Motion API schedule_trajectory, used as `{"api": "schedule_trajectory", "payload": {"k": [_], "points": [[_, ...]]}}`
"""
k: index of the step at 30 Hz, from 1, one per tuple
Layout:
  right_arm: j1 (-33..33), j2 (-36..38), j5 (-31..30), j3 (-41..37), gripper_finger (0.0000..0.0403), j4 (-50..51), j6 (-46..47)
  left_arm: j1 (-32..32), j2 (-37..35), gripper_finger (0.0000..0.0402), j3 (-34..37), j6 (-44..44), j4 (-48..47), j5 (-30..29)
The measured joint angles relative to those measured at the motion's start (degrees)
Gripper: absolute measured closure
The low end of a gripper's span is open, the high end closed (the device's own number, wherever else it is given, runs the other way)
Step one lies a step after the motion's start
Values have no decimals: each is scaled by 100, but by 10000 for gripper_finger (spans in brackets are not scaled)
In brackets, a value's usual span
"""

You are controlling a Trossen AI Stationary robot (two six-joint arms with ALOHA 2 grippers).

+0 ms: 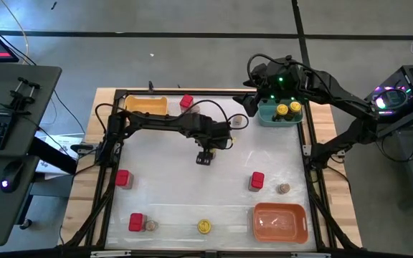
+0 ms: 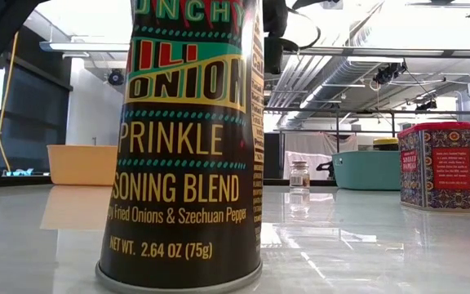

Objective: Sort spices by type
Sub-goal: Put the left yellow seasoning bottle into the green bin

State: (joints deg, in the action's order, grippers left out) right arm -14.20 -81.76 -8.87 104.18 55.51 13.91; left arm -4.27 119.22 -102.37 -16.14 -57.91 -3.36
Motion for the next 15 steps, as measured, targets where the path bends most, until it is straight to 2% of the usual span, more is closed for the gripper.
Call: {"api": "schedule_trajectory", "payload": {"k": [4, 8, 11, 15], "points": [[0, 0, 14, 0, 50, 0, 0, -2, -13, 74, -54, 11, -222, 0], [0, 0, 14, 0, 50, -2, -2, -6, -121, 72, -285, 46, -695, 14], [0, 0, 17, 0, 50, -2, -97, -48, -356, 72, -289, 46, -876, 62], [0, 0, 33, 0, 50, -2, -260, -196, -971, 73, 89, 54, -782, 461]]}}
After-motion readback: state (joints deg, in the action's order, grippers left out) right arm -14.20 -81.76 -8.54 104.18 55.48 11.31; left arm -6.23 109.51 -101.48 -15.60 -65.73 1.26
